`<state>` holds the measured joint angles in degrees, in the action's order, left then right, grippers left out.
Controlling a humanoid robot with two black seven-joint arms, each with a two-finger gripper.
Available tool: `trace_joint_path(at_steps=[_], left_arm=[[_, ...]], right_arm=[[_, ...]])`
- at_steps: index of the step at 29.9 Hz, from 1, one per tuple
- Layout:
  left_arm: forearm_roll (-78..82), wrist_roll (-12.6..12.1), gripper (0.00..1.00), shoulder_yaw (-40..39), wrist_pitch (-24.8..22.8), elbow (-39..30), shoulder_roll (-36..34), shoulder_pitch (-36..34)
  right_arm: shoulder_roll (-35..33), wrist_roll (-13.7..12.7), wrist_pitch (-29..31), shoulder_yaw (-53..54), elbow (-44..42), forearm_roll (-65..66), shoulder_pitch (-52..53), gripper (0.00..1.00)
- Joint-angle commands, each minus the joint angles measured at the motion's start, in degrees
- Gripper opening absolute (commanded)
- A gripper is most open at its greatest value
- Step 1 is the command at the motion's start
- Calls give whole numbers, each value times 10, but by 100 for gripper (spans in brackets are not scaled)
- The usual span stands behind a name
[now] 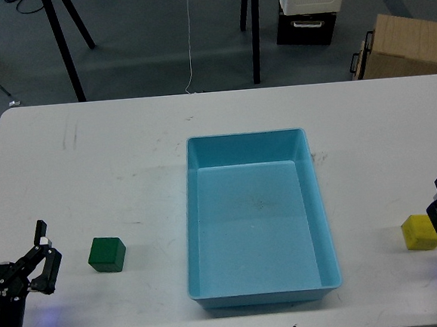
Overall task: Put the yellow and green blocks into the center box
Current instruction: 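Raise the right gripper away from the yellow cube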
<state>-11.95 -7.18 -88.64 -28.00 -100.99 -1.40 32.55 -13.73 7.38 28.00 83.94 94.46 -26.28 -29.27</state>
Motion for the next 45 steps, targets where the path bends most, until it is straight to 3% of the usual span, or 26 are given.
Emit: trace_joint_path(at_steps=[1,30,37,42,45], left_arm=[[0,1,100,0,0,0,2,0],[-2,11,100,0,0,0,11,-2],[-2,11,100,0,0,0,14,-21],[-2,10,100,1,0,0,14,-31],[-2,9,100,2,0,0,14,-34]], right_arm=[[-1,2,0,2,0,-1,-1,100],[-1,-7,0,79,16,-32,12,100],[-219,-96,0,71,18,46,75,100],[-389,-105,-31,23,18,141,161,100],[-477,-132,-64,-48,18,192,248,100]])
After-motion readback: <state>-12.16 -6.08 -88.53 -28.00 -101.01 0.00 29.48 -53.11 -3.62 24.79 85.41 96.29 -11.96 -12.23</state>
